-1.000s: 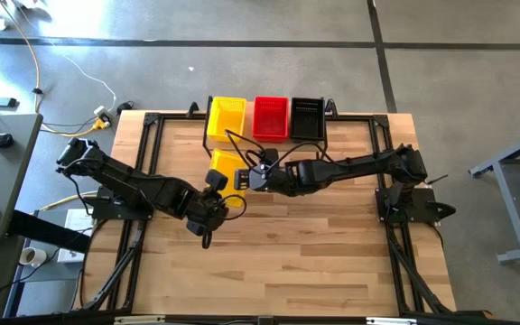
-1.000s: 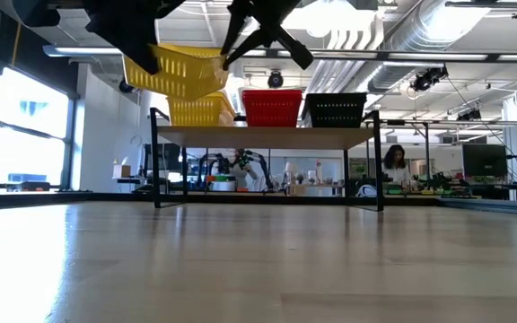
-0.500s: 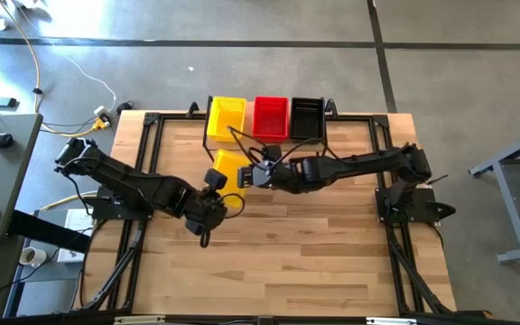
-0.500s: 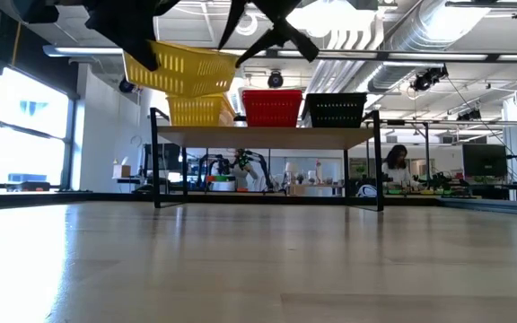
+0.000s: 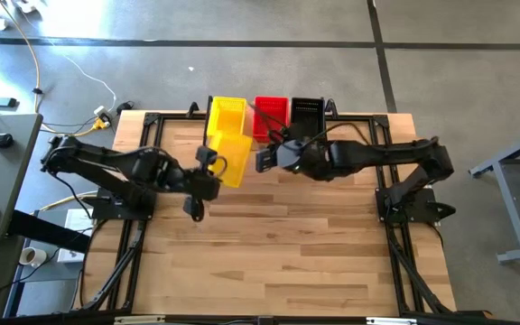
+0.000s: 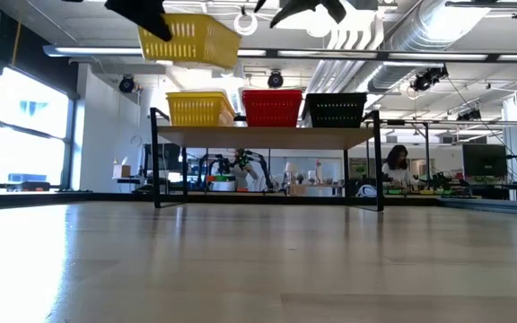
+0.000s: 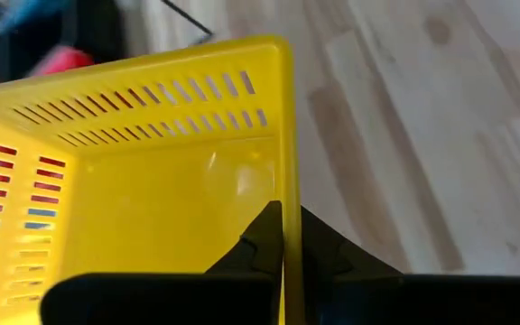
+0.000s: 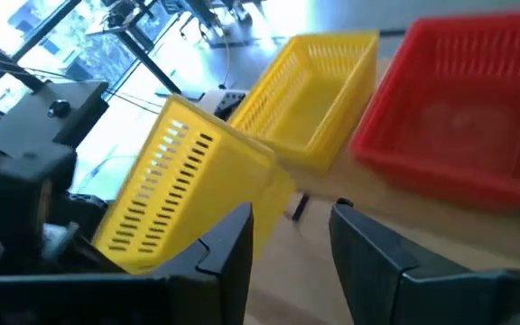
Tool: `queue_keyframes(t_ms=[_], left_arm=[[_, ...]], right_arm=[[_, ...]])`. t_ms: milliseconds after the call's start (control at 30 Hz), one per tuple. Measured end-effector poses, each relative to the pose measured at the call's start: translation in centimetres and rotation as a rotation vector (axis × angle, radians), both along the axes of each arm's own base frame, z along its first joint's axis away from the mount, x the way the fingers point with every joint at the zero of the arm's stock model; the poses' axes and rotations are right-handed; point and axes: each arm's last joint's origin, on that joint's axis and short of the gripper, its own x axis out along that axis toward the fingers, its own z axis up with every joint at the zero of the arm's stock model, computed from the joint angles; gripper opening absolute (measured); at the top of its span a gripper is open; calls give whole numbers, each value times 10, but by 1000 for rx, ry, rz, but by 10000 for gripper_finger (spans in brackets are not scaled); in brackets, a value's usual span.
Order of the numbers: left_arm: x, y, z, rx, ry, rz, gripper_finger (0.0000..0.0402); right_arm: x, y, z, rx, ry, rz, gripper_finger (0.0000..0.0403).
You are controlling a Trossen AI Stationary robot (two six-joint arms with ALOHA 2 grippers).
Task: Stack baskets on shelf by color
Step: Stack the yellow bin on the stacked yellow bins on the shelf
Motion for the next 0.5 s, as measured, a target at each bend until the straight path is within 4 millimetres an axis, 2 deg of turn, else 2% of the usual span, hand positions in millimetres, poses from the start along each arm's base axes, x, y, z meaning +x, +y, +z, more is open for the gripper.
queue_keyframes(t_ms=[233,500], left_arm=[[-18,31,24,35,-118,34,0],[-34,77,40,48,-225,112,0]], right_arm=[[-23,-19,27,-137,37,39,133],[-45,-44,47,-250,79,43,133]])
